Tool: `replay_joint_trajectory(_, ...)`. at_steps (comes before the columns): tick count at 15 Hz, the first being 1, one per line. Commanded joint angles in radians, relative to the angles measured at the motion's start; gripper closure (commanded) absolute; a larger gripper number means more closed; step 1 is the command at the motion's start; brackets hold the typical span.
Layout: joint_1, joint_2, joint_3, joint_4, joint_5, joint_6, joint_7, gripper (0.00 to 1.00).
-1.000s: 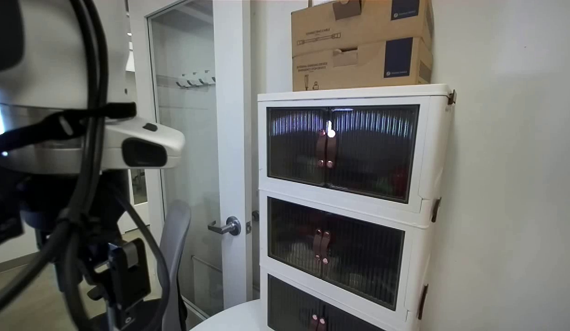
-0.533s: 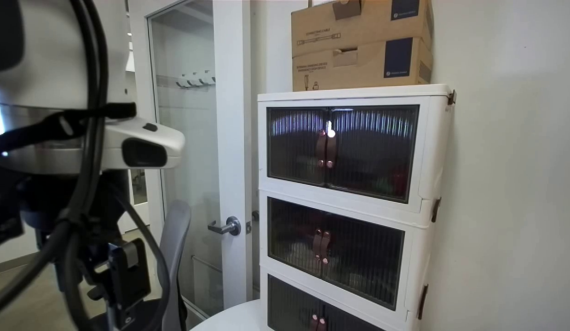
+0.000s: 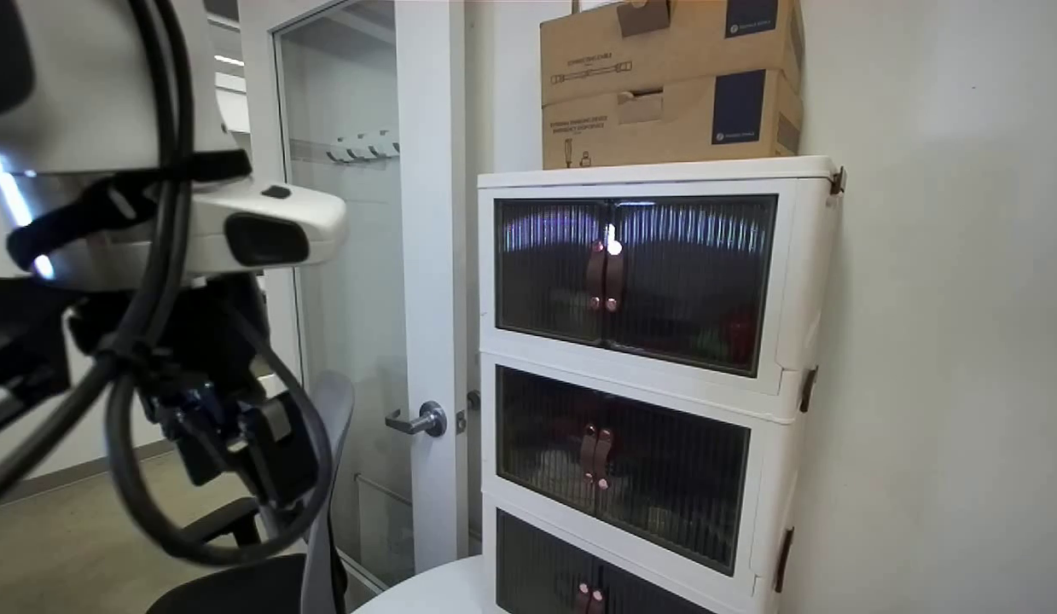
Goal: Open the top left and right cabinet doors, respectively
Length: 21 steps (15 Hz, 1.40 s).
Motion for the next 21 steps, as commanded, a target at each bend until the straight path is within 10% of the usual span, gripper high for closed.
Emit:
replay_joint_trajectory(1, -0.031, 0.050, 0.103, 0.000, -0.039, 0.235, 0.144, 0.00)
replay_joint_trajectory(4, -0.111, 0.147, 0.225, 0.039, -0.149, 0.454, 0.301, 0.00)
replay_joint_trajectory(7, -0.336, 0.244, 0.415, 0.118, -0.368, 0.613, 0.525, 0.00)
replay_joint_trajectory(13, -0.799, 0.185, 0.758, 0.268, -0.808, 0.613, 1.001, 0.00)
replay_joint_trajectory(21, -1.414, -0.049, 1.348, 0.417, -1.048, 0.599, 1.578, 0.00)
